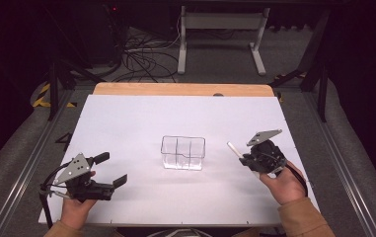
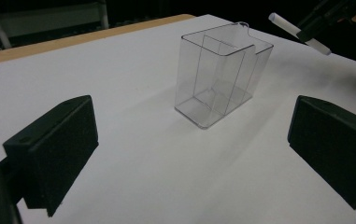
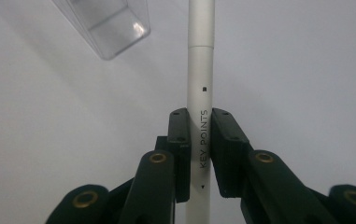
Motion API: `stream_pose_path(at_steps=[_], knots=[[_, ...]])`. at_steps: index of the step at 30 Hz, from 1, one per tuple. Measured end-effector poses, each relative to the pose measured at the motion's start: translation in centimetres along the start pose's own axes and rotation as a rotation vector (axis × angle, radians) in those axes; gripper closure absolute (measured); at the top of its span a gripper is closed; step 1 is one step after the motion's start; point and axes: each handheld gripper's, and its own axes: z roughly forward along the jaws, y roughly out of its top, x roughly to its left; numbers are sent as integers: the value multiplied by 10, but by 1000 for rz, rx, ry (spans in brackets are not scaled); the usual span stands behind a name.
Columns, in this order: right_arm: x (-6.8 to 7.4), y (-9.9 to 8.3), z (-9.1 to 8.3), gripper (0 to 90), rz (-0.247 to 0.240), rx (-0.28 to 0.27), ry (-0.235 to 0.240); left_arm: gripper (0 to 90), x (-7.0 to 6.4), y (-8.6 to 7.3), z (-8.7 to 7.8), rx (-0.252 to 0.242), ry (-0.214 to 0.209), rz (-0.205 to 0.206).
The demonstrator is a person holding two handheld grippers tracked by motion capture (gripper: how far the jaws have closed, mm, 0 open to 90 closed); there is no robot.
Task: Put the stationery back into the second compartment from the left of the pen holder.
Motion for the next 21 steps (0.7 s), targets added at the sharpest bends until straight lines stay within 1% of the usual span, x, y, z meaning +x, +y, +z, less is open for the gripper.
stream_pose_path(at_steps=[1, 2, 6, 7, 8, 9, 11, 12, 13, 14, 15, 16, 17, 21], knots=[[1, 0, -2, 796, -4, -25, -2, 27, 0, 0, 0, -1, 1, 0], [2, 1, -8, 796, -8, -74, -7, 27, 0, 0, 0, -2, 1, -1], [6, 2, -17, 795, -33, -174, -8, 26, 0, 0, -1, -1, 3, 0], [6, 2, -17, 795, -33, -174, -8, 27, 0, 0, -1, -1, 3, 0], [6, 3, -20, 795, -41, -200, -7, 27, 0, -1, -1, -1, 6, -1], [8, 4, -23, 795, -46, -238, 7, 26, -1, -1, -2, -3, 7, -2], [9, 6, -26, 795, -49, -270, 22, 27, -1, -1, -3, -6, 7, -2], [9, 6, -26, 795, -49, -270, 22, 27, -1, -1, -3, -7, 7, -3], [10, 9, -28, 795, -56, -300, 28, 27, -1, -2, -4, -5, 10, -6], [10, 9, -28, 795, -56, -300, 28, 27, -2, -2, -5, -5, 11, -12], [10, 10, -29, 795, -57, -317, 33, 27, -1, -2, -6, -5, 17, 4], [11, 12, -31, 794, -67, -347, 43, 27, -1, -3, -6, -10, 14, -8], [11, 12, -31, 794, -67, -347, 43, 27, -2, -3, -7, -10, 16, -16], [11, 17, -31, 794, -80, -400, 69, 27, -1, -4, -10, -15, 26, -13]])
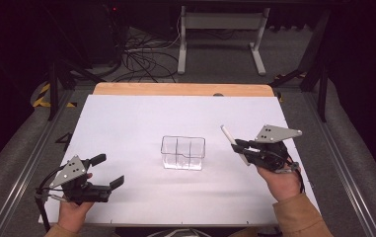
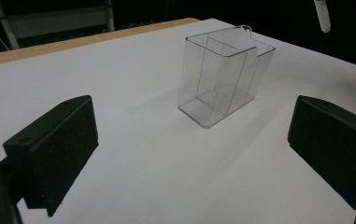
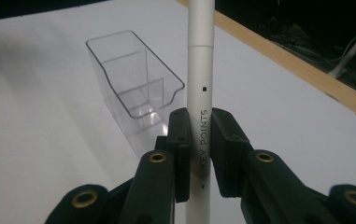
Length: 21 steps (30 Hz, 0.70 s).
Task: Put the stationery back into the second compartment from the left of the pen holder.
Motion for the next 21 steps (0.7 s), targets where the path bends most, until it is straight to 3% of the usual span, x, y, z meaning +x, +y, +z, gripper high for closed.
stream_pose_path(at_steps=[7, 8, 21], knots=[[1, 6, 5, 793, -25, -107, 45, 27, 0, -3, -5, -5, 12, -15], [1, 9, 6, 793, -28, -148, 60, 27, 0, -3, -5, -7, 13, -16], [6, 25, 25, 793, -47, -327, 136, 26, 1, -4, -6, -9, 9, -23]])
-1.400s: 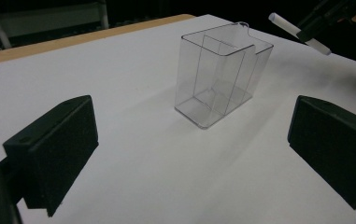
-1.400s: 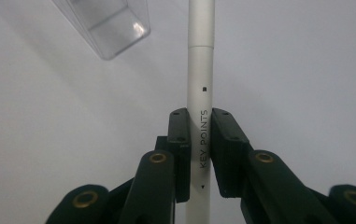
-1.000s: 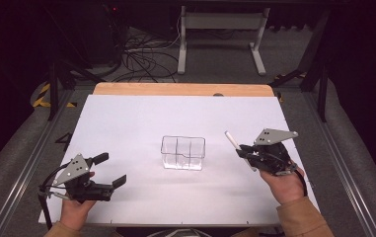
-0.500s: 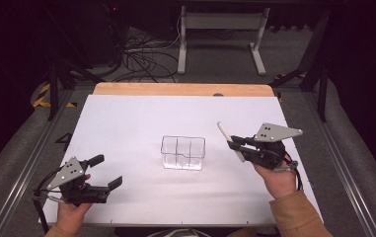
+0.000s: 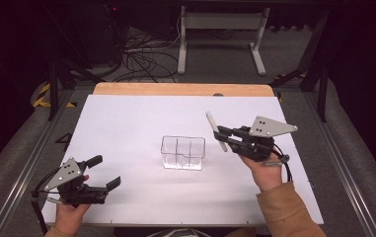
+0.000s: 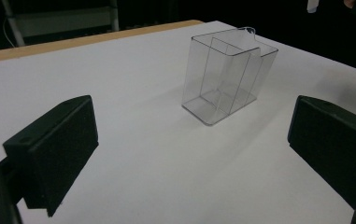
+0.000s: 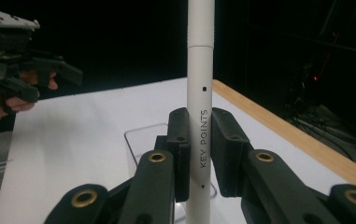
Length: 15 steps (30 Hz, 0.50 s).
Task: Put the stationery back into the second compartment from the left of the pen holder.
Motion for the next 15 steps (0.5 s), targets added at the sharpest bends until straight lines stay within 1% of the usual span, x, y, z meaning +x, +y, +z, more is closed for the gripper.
stream_pose_path(at_steps=[8, 11, 15], knots=[[4, 4, 22, 792, -6, -60, 29, 27, 0, 0, 1, 3, -5, -1], [5, 4, 31, 792, 7, -81, 50, 27, 1, 0, 1, 3, -10, -6], [7, 2, 44, 792, 14, -91, 70, 27, 1, 0, 3, 3, -13, -1]])
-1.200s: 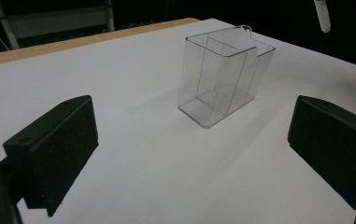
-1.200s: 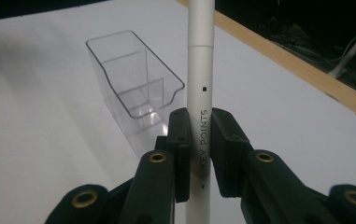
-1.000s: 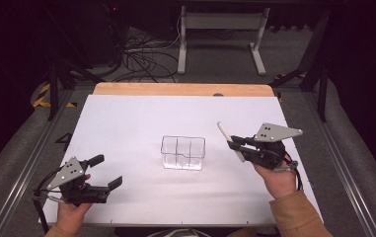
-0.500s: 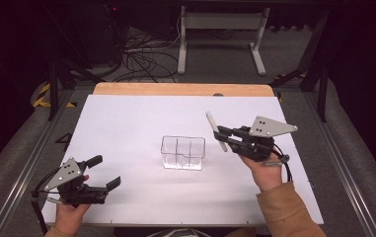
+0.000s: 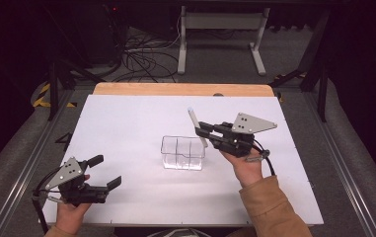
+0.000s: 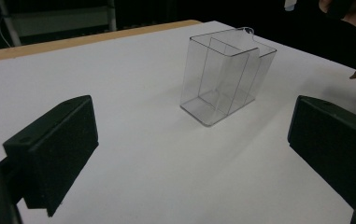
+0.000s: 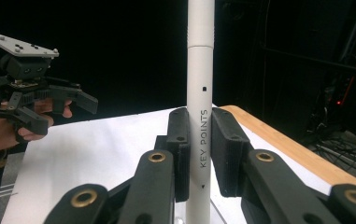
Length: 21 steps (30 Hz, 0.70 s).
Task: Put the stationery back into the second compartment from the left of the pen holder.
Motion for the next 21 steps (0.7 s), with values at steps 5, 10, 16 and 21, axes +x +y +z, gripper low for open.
stream_pose_path(at_steps=[5, 10, 16, 21], knots=[[0, -5, 12, 792, 23, -20, 19, 27, 0, 0, 1, 1, 1, 7], [3, -10, 23, 791, 9, -39, 17, 27, 0, 0, 1, 1, -2, 0], [8, -16, 36, 790, 5, -32, 16, 27, 0, -1, 1, 5, -2, 1], [11, -20, 44, 790, 6, -35, 13, 27, 0, -1, 1, 5, -3, -4]])
